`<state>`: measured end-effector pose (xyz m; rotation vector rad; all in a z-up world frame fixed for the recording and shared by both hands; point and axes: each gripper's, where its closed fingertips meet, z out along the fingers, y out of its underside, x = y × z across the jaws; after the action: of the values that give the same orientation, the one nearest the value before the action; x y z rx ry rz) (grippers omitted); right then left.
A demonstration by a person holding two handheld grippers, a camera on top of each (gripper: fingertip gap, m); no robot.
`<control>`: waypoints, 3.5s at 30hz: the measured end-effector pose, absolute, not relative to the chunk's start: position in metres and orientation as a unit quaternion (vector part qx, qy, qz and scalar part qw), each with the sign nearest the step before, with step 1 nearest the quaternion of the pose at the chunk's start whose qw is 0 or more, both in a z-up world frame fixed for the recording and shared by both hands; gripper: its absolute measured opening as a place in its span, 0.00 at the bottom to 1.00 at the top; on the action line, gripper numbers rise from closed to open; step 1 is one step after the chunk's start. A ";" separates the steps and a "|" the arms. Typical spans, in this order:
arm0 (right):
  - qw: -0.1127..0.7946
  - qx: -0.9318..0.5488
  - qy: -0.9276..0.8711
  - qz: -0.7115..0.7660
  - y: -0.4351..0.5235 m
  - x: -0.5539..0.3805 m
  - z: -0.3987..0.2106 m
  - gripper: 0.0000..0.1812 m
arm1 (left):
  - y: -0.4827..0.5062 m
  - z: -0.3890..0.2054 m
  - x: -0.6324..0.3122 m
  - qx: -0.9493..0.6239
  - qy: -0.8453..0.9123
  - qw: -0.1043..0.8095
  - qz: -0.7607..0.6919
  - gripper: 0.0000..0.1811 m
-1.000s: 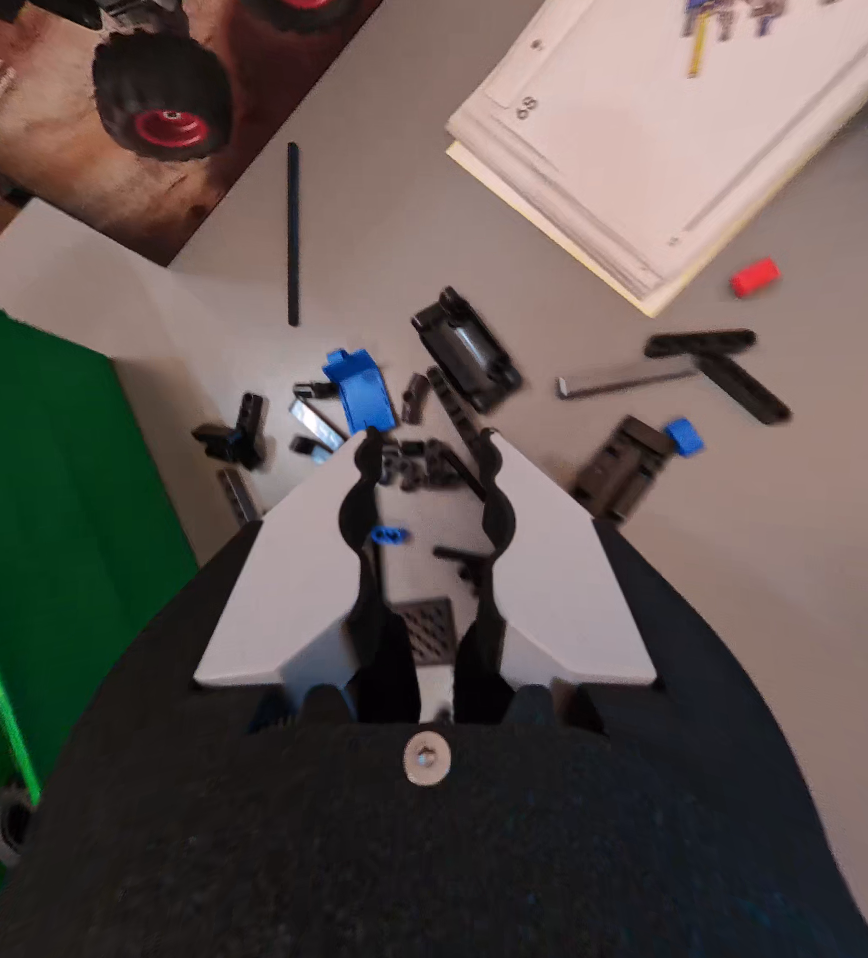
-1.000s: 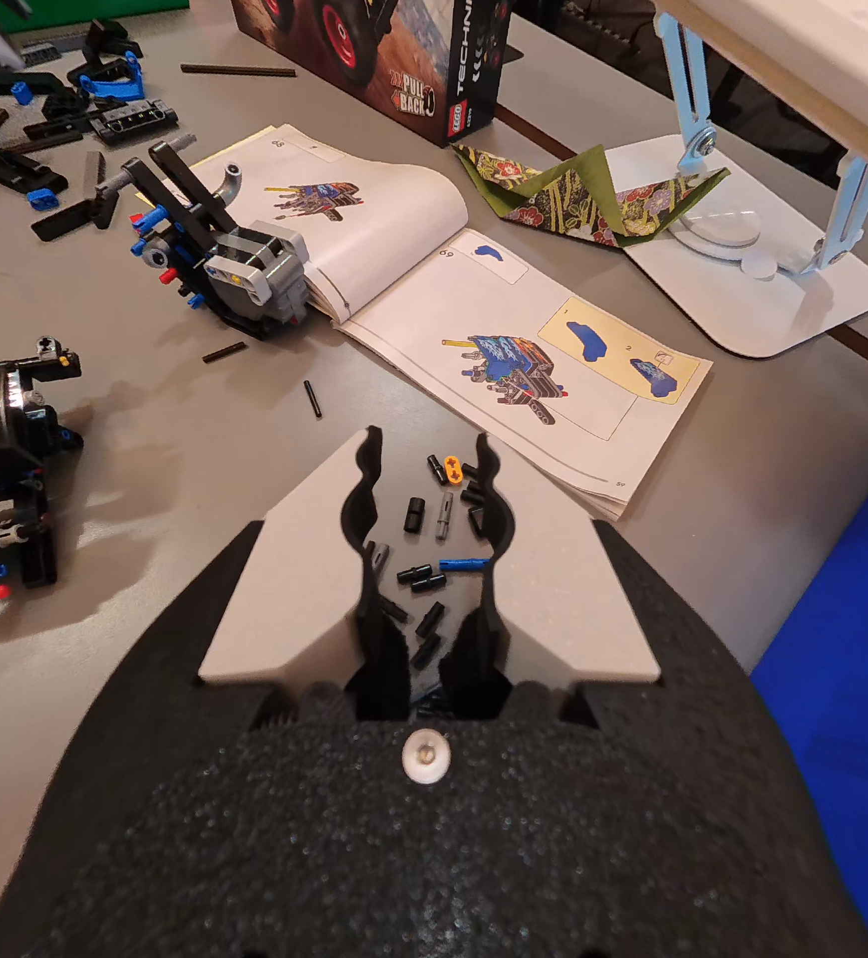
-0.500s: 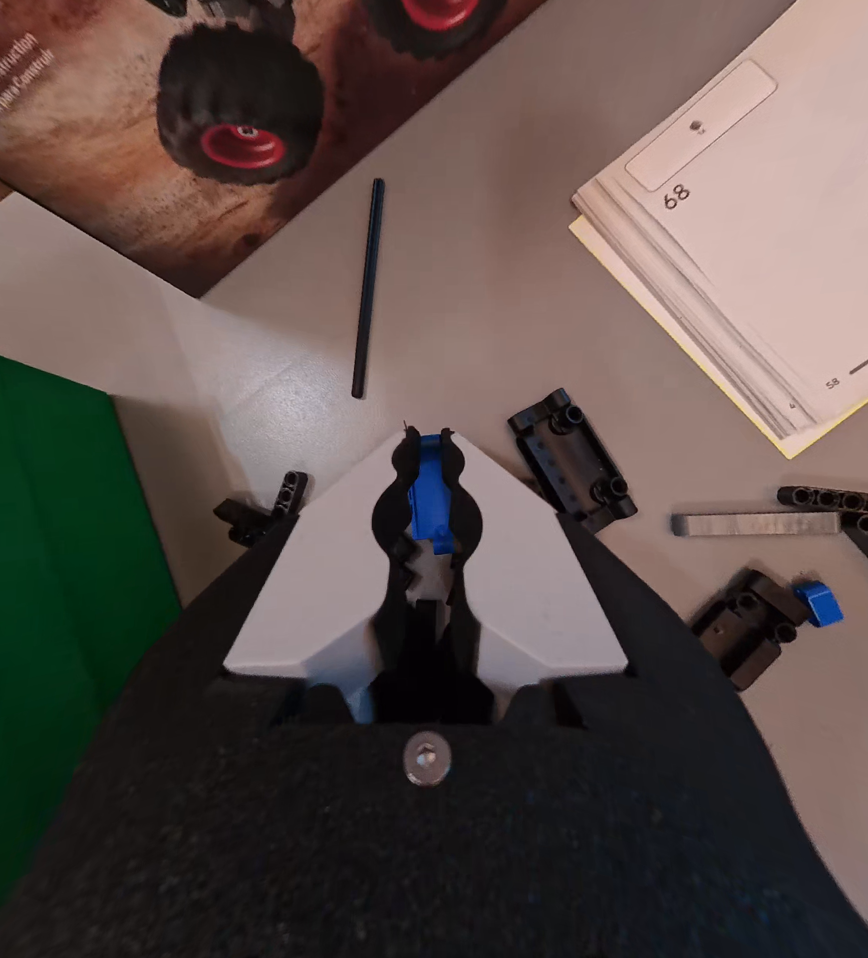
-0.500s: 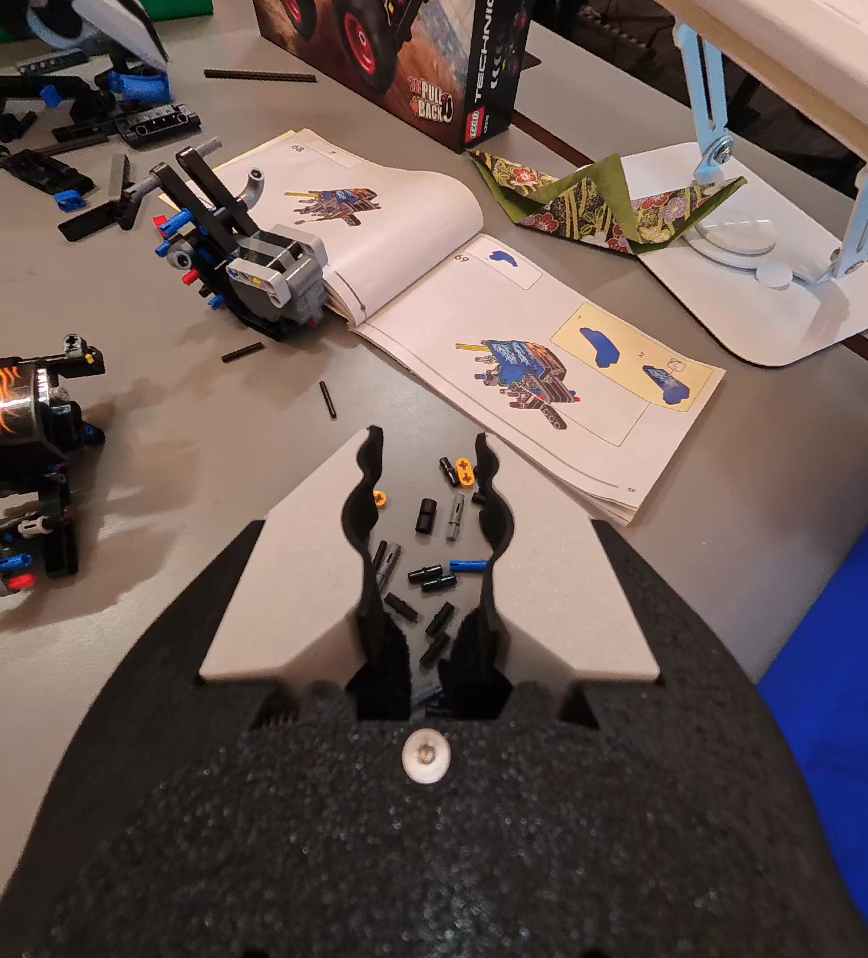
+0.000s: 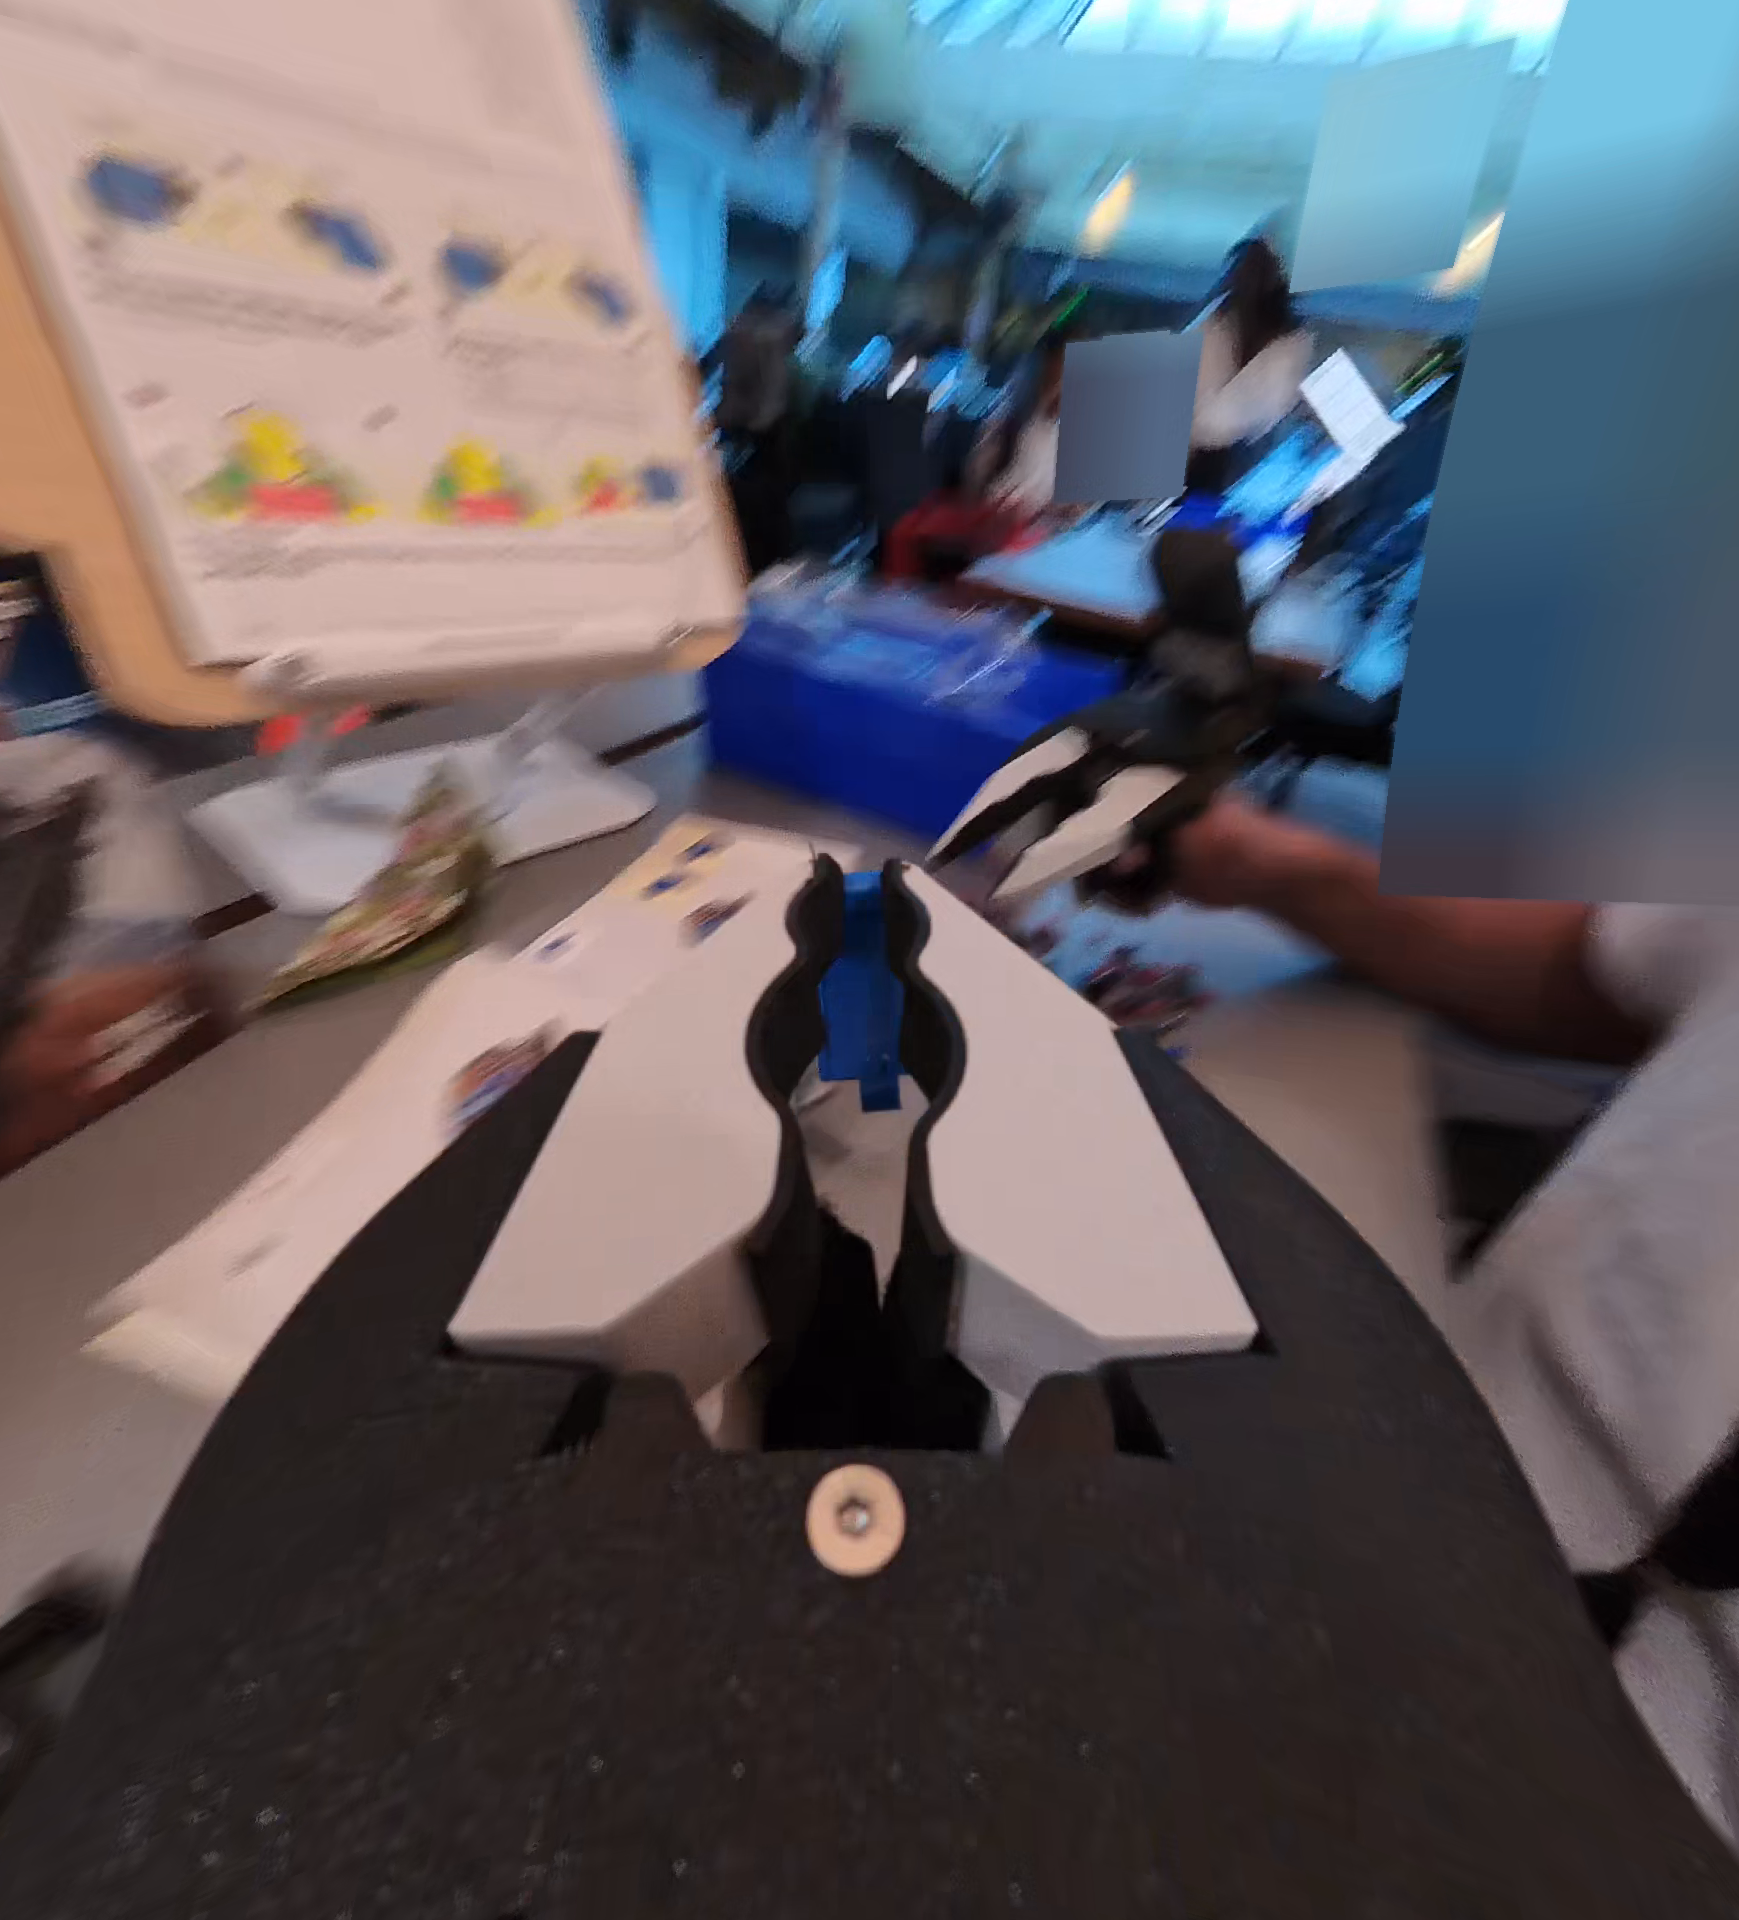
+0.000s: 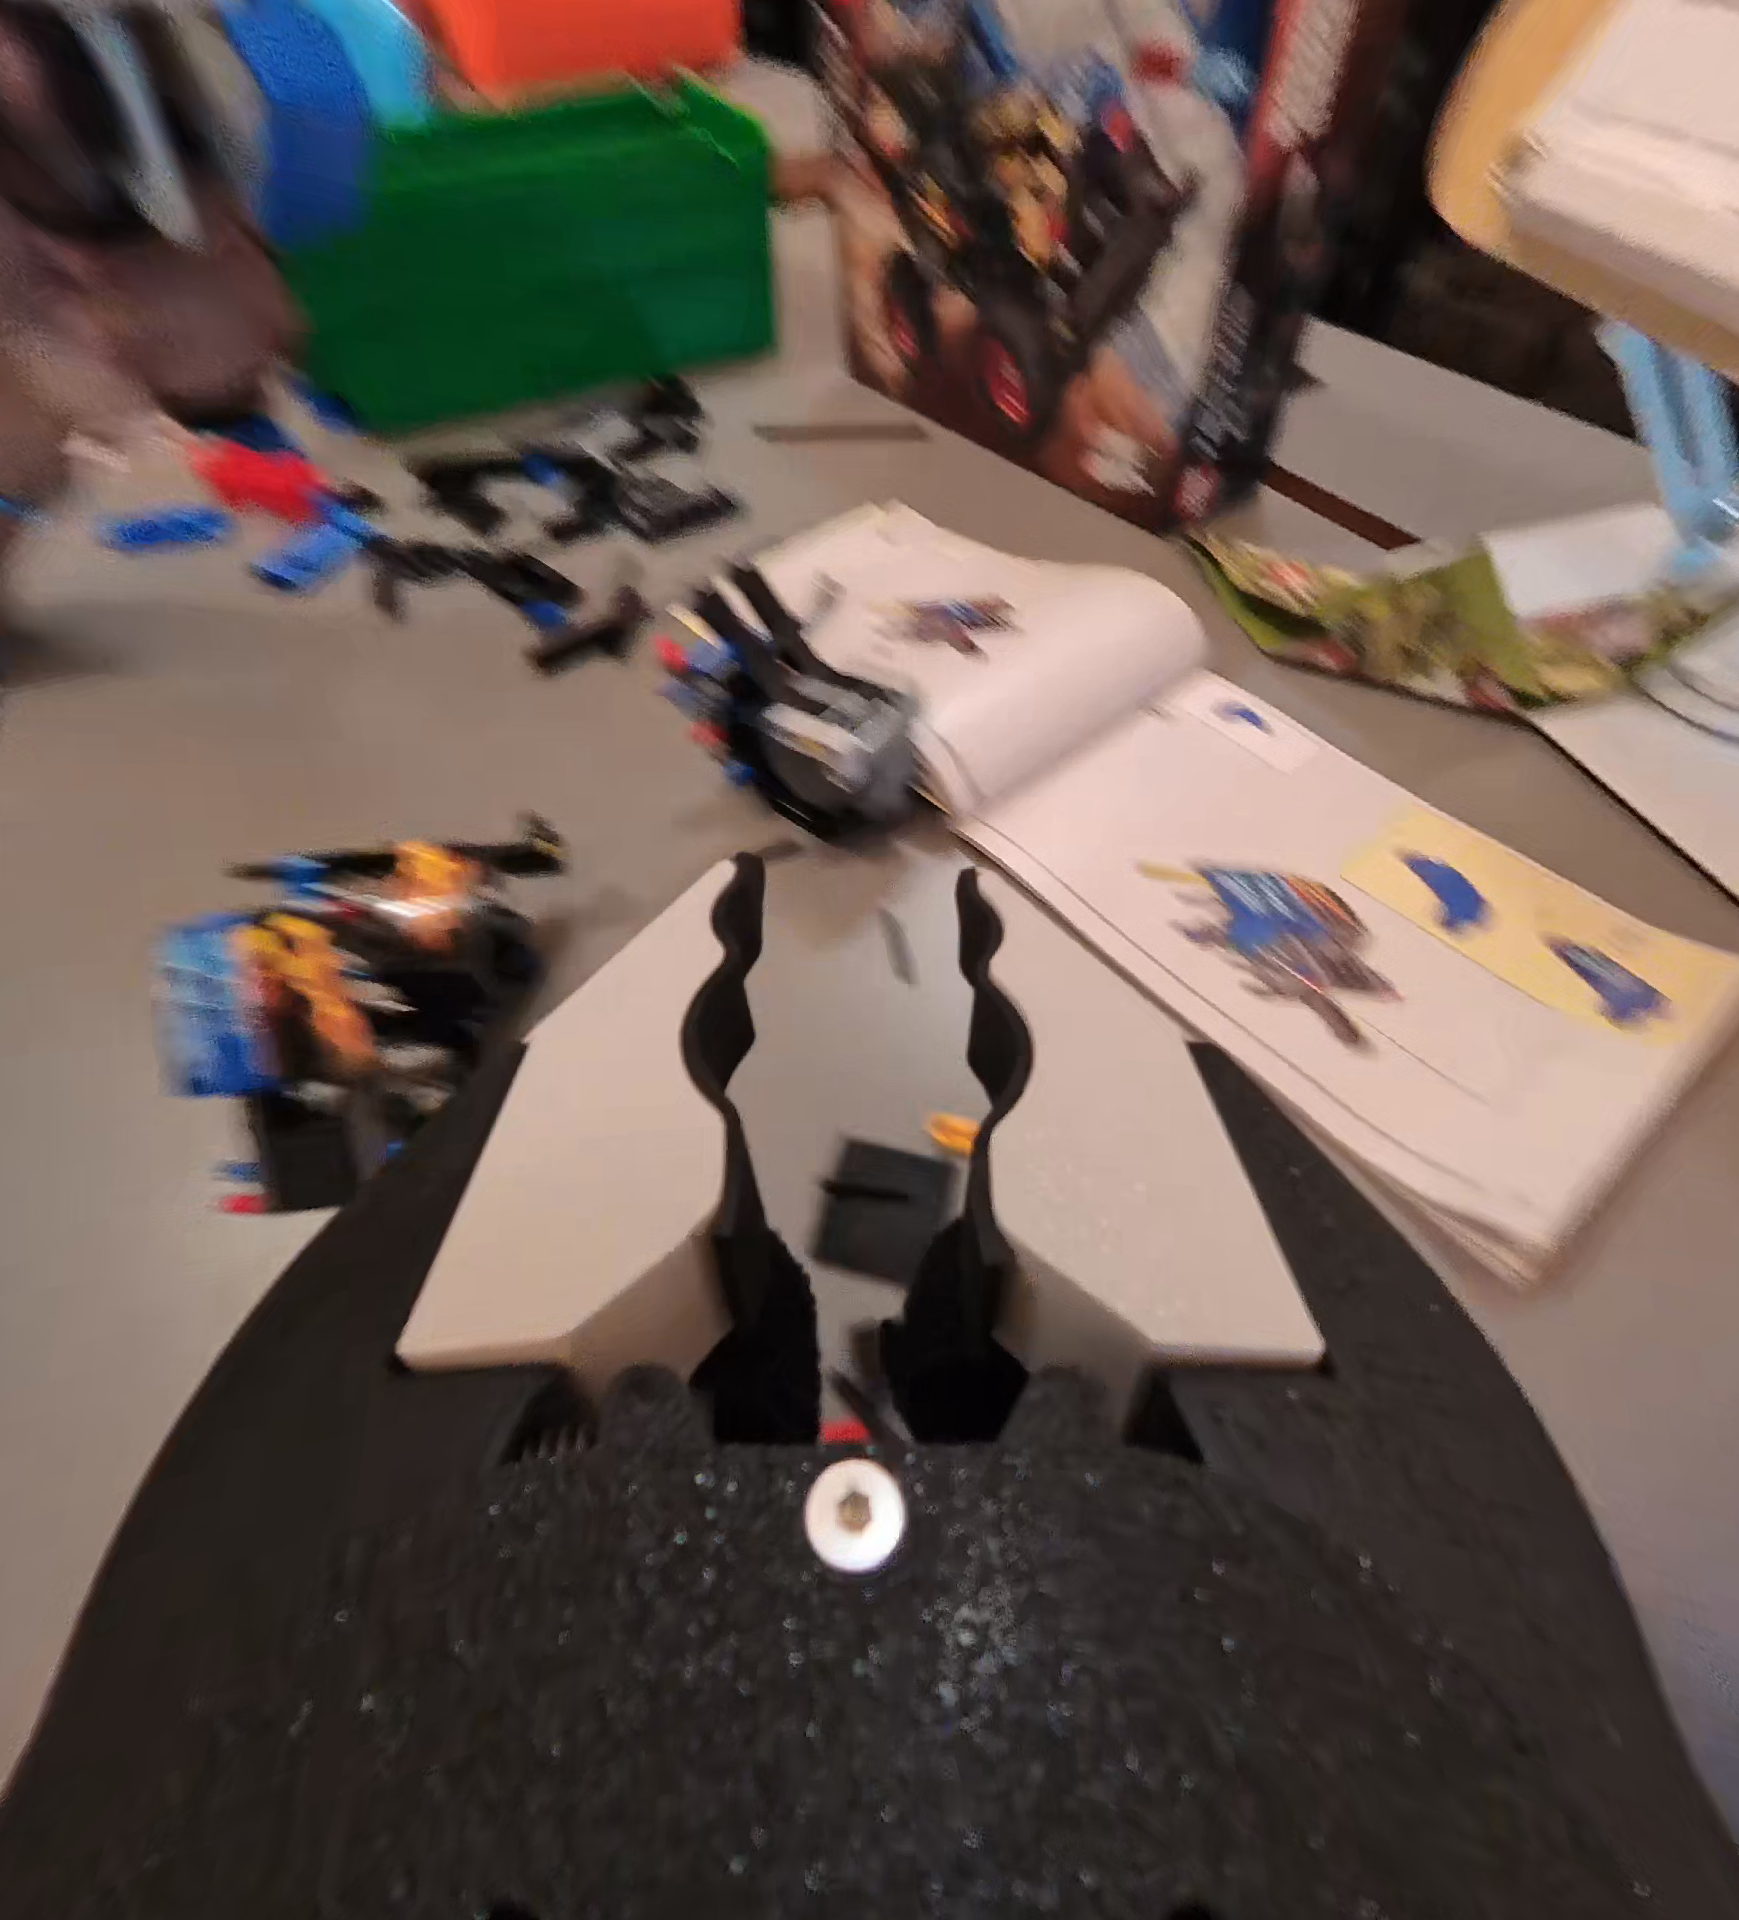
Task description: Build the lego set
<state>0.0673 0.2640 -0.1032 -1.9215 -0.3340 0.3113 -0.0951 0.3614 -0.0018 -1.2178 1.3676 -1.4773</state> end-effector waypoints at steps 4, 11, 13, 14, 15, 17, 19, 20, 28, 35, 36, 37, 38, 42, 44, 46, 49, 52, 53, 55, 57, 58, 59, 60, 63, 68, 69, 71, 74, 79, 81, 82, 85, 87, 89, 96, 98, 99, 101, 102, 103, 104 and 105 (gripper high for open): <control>0.595 -0.728 -0.196 0.279 0.251 -0.006 -0.060 0.22 | 0.306 0.021 -0.093 -0.378 0.464 0.323 -0.733 0.03; 0.597 -0.657 -0.250 0.387 0.226 -0.078 -0.038 0.25 | 0.256 0.027 -0.077 -0.315 0.390 0.193 -0.843 0.03; 0.599 -0.639 -0.242 0.417 0.221 -0.082 -0.029 0.26 | 0.250 0.024 -0.070 -0.314 0.380 0.183 -0.851 0.03; 0.599 -0.631 -0.237 0.432 0.219 -0.082 -0.025 0.27 | 0.248 0.023 -0.066 -0.314 0.373 0.179 -0.855 0.03; 0.601 -0.627 -0.228 0.441 0.218 -0.080 -0.023 0.27 | 0.246 0.023 -0.064 -0.311 0.364 0.169 -0.861 0.03; 0.608 -0.624 -0.206 0.446 0.220 -0.072 -0.019 0.27 | 0.241 0.022 -0.058 -0.309 0.349 0.142 -0.873 0.03; 0.620 -0.620 -0.190 0.441 0.223 -0.065 -0.016 0.30 | 0.238 0.021 -0.052 -0.312 0.333 0.125 -0.881 0.03; 0.626 -0.621 -0.186 0.434 0.224 -0.063 -0.015 0.30 | 0.236 0.019 -0.048 -0.314 0.333 0.121 -0.881 0.03; 0.609 -0.668 -0.187 0.384 0.225 -0.049 -0.025 0.14 | 0.235 0.005 -0.035 -0.337 0.358 0.119 -0.862 0.03; 0.580 -0.696 -0.198 0.375 0.220 -0.041 -0.035 0.13 | 0.239 -0.019 -0.035 -0.379 0.471 0.159 -0.781 0.03; 0.578 -0.698 -0.195 0.375 0.221 -0.038 -0.035 0.13 | 0.242 -0.020 -0.036 -0.384 0.485 0.179 -0.765 0.04; 0.579 -0.699 -0.190 0.375 0.222 -0.035 -0.035 0.13 | 0.246 -0.022 -0.036 -0.388 0.502 0.208 -0.745 0.06; 0.579 -0.700 -0.183 0.376 0.223 -0.031 -0.035 0.13 | 0.250 -0.026 -0.035 -0.393 0.524 0.245 -0.715 0.09; 0.565 -0.721 -0.153 0.370 0.230 -0.019 -0.044 0.13 | 0.264 -0.051 -0.028 -0.383 0.642 0.417 -0.516 0.13; 0.547 -0.738 -0.155 0.363 0.233 -0.020 -0.054 0.13 | 0.275 -0.056 -0.025 -0.347 0.684 0.514 -0.385 0.13; 0.535 -0.746 -0.157 0.365 0.234 -0.024 -0.061 0.13 | 0.282 -0.061 -0.022 -0.287 0.713 0.584 -0.262 0.13; 0.528 -0.749 -0.165 0.364 0.235 -0.030 -0.065 0.13 | 0.275 -0.073 -0.019 -0.215 0.747 0.599 -0.192 0.12; 0.527 -0.756 -0.177 0.346 0.236 -0.032 -0.071 0.13 | 0.266 -0.072 -0.016 -0.194 0.745 0.604 -0.208 0.12; 0.526 -0.759 -0.181 0.338 0.237 -0.032 -0.073 0.13 | 0.265 -0.071 -0.015 -0.188 0.743 0.607 -0.209 0.12; 0.525 -0.761 -0.184 0.333 0.237 -0.033 -0.075 0.13 | 0.261 -0.069 -0.015 -0.176 0.738 0.617 -0.210 0.11; 0.522 -0.761 -0.184 0.337 0.237 -0.035 -0.076 0.13 | 0.256 -0.067 -0.016 -0.168 0.731 0.625 -0.216 0.05; 0.519 -0.762 -0.184 0.340 0.237 -0.035 -0.077 0.13 | 0.257 -0.064 -0.015 -0.169 0.722 0.636 -0.216 0.03; 0.521 -0.761 -0.183 0.341 0.238 -0.035 -0.077 0.13 | 0.257 -0.063 -0.015 -0.172 0.718 0.637 -0.220 0.03; 0.526 -0.756 -0.184 0.344 0.238 -0.036 -0.075 0.13 | 0.258 -0.063 -0.015 -0.182 0.715 0.634 -0.231 0.03; 0.553 -0.735 -0.200 0.338 0.237 -0.034 -0.067 0.16 | 0.266 -0.056 -0.019 -0.231 0.683 0.628 -0.293 0.03; 0.577 -0.733 -0.210 0.293 0.240 -0.024 -0.064 0.17 | 0.277 -0.059 -0.025 -0.296 0.655 0.562 -0.408 0.03; 0.583 -0.729 -0.216 0.288 0.239 -0.025 -0.062 0.17 | 0.273 -0.058 -0.027 -0.295 0.654 0.546 -0.432 0.03; 0.598 -0.716 -0.235 0.273 0.237 -0.026 -0.058 0.18 | 0.262 -0.059 -0.030 -0.300 0.659 0.485 -0.490 0.03; 0.612 -0.702 -0.261 0.256 0.232 -0.029 -0.053 0.18 | 0.246 -0.056 -0.039 -0.318 0.645 0.355 -0.597 0.03; 0.642 -0.669 -0.304 0.218 0.226 -0.046 -0.041 0.17 | 0.220 -0.044 -0.059 -0.312 0.605 0.146 -0.718 0.03; 0.643 -0.659 -0.320 0.223 0.223 -0.058 -0.039 0.16 | 0.211 -0.039 -0.064 -0.303 0.589 0.092 -0.744 0.03; 0.645 -0.651 -0.325 0.234 0.220 -0.064 -0.036 0.17 | 0.204 -0.037 -0.068 -0.295 0.587 0.059 -0.752 0.03; 0.643 -0.618 -0.352 0.283 0.206 -0.084 -0.027 0.18 | 0.186 -0.035 -0.087 -0.261 0.583 -0.052 -0.767 0.03; 0.631 -0.609 -0.376 0.299 0.198 -0.095 -0.028 0.19 | 0.174 -0.038 -0.096 -0.249 0.589 -0.112 -0.761 0.03; 0.626 -0.595 -0.399 0.308 0.190 -0.105 -0.029 0.20 | 0.165 -0.044 -0.104 -0.241 0.601 -0.156 -0.746 0.03; 0.619 -0.578 -0.445 0.288 0.178 -0.120 -0.037 0.13 | 0.155 -0.056 -0.108 -0.253 0.606 -0.221 -0.721 0.03; 0.614 -0.586 -0.442 0.290 0.179 -0.120 -0.040 0.13 | 0.155 -0.058 -0.106 -0.261 0.602 -0.231 -0.718 0.03; 0.609 -0.593 -0.437 0.293 0.181 -0.119 -0.041 0.13 | 0.155 -0.060 -0.104 -0.267 0.601 -0.228 -0.718 0.03; 0.607 -0.605 -0.423 0.293 0.187 -0.115 -0.044 0.12 | 0.158 -0.061 -0.096 -0.284 0.595 -0.218 -0.719 0.03; 0.607 -0.609 -0.417 0.294 0.190 -0.113 -0.045 0.12 | 0.160 -0.062 -0.093 -0.291 0.595 -0.213 -0.719 0.03; 0.606 -0.613 -0.412 0.296 0.192 -0.110 -0.046 0.12 | 0.162 -0.063 -0.092 -0.295 0.596 -0.205 -0.718 0.04; 0.605 -0.616 -0.406 0.299 0.194 -0.108 -0.046 0.12 | 0.164 -0.064 -0.090 -0.299 0.598 -0.194 -0.718 0.04; 0.606 -0.618 -0.401 0.300 0.196 -0.106 -0.047 0.12 | 0.166 -0.065 -0.088 -0.304 0.598 -0.184 -0.718 0.04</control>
<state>-0.1063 0.1960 -0.0468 -1.4303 -0.9270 0.6935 -0.0882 0.1662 -0.0649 -1.0849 2.1380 -2.5667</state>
